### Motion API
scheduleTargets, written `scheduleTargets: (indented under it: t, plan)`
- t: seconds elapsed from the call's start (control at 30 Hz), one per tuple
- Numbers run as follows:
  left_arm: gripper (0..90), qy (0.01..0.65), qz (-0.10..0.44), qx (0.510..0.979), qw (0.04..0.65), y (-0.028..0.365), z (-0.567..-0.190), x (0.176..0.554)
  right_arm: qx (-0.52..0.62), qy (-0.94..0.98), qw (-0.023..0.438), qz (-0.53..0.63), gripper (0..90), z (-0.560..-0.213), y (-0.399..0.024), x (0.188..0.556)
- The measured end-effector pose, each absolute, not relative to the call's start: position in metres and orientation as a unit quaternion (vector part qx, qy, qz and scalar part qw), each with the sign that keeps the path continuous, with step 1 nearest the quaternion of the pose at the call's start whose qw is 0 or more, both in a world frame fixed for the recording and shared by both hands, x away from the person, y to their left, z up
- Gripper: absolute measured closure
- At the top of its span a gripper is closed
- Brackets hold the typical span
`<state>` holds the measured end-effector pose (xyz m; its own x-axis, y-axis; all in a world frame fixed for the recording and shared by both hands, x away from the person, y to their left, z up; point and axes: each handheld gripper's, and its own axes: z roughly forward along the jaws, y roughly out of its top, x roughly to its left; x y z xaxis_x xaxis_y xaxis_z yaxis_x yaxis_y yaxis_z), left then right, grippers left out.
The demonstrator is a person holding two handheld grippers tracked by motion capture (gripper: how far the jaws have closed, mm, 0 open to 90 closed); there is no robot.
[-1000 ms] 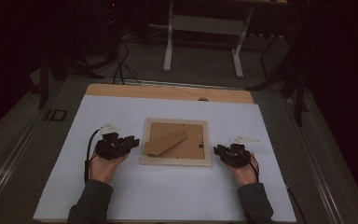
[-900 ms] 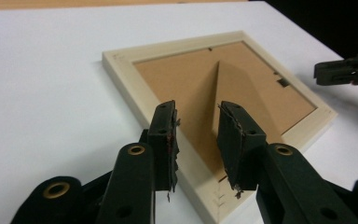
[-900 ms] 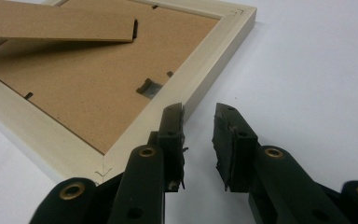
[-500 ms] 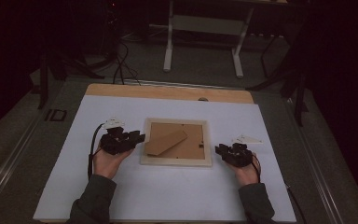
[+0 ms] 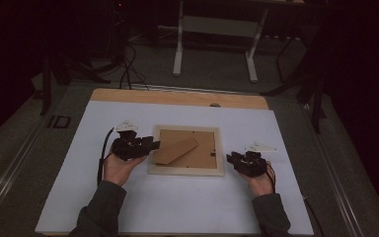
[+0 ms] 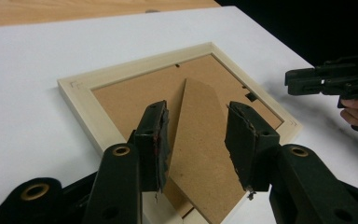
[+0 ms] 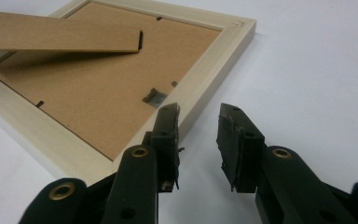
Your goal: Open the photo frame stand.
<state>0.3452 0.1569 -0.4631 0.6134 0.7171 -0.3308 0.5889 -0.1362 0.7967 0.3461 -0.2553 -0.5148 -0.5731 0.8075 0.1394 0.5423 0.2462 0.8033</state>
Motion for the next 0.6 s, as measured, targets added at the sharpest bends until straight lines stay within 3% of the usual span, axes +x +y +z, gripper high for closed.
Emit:
scheduleTargets:
  t: [0.6]
  plan:
    - [47.4, 0.429, 0.005, 0.772, 0.470, 0.144, -0.479, 0.371, 0.433, 0.778, 0.149, 0.431, 65.6, -0.516, -0.253, 0.347]
